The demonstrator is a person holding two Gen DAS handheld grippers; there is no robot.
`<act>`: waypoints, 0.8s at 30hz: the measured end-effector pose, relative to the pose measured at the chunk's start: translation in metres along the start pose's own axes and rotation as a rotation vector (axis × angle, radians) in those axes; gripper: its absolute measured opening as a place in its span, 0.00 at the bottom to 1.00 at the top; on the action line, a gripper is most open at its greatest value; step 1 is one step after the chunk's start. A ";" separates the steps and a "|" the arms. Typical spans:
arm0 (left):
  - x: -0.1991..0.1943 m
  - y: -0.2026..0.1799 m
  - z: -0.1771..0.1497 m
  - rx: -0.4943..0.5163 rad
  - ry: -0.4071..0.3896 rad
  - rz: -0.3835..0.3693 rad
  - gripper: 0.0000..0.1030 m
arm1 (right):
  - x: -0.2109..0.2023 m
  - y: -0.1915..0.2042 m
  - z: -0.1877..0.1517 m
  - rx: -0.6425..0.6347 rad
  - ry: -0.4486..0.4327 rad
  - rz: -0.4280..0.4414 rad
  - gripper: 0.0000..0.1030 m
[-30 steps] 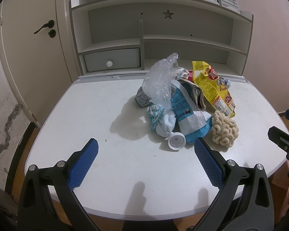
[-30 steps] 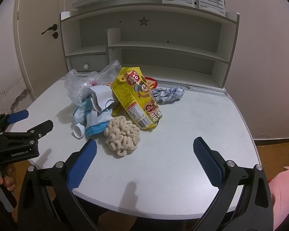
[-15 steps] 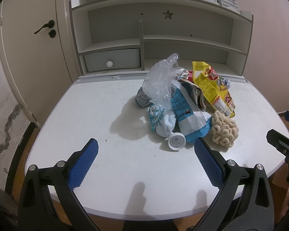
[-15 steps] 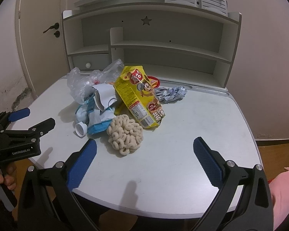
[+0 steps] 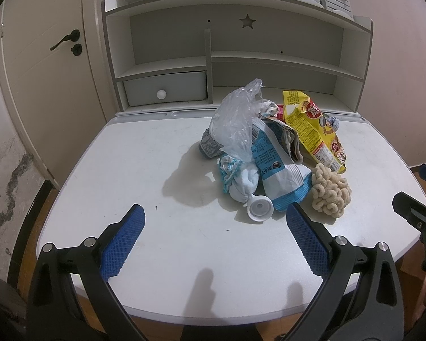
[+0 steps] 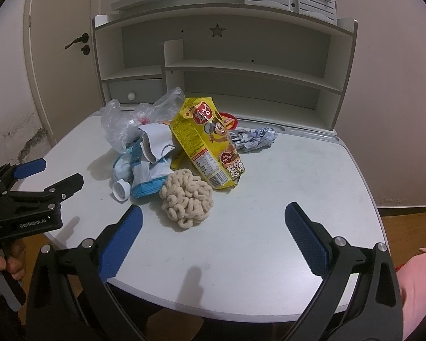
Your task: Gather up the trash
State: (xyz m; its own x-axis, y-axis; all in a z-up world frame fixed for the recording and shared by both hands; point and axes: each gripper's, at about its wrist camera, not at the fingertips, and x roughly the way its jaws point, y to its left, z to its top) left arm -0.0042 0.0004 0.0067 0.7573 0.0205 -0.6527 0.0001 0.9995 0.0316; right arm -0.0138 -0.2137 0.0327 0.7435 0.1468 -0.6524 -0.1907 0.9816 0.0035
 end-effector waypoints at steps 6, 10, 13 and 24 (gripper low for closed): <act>0.000 0.000 0.000 0.000 -0.001 0.001 0.94 | 0.000 0.000 0.000 0.000 0.000 0.000 0.94; 0.000 0.000 0.000 0.000 0.000 0.000 0.94 | 0.000 0.000 0.000 0.000 -0.001 0.001 0.94; 0.000 -0.001 0.000 0.001 0.001 0.000 0.94 | 0.000 0.000 0.000 -0.001 0.000 0.001 0.94; 0.016 0.004 0.011 -0.021 0.052 -0.074 0.94 | 0.014 -0.002 -0.003 -0.016 0.033 0.030 0.94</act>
State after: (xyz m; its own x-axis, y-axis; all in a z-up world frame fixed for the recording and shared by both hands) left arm 0.0156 0.0045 0.0047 0.7209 -0.0526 -0.6910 0.0403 0.9986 -0.0339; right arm -0.0044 -0.2139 0.0213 0.7156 0.1713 -0.6772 -0.2228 0.9748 0.0113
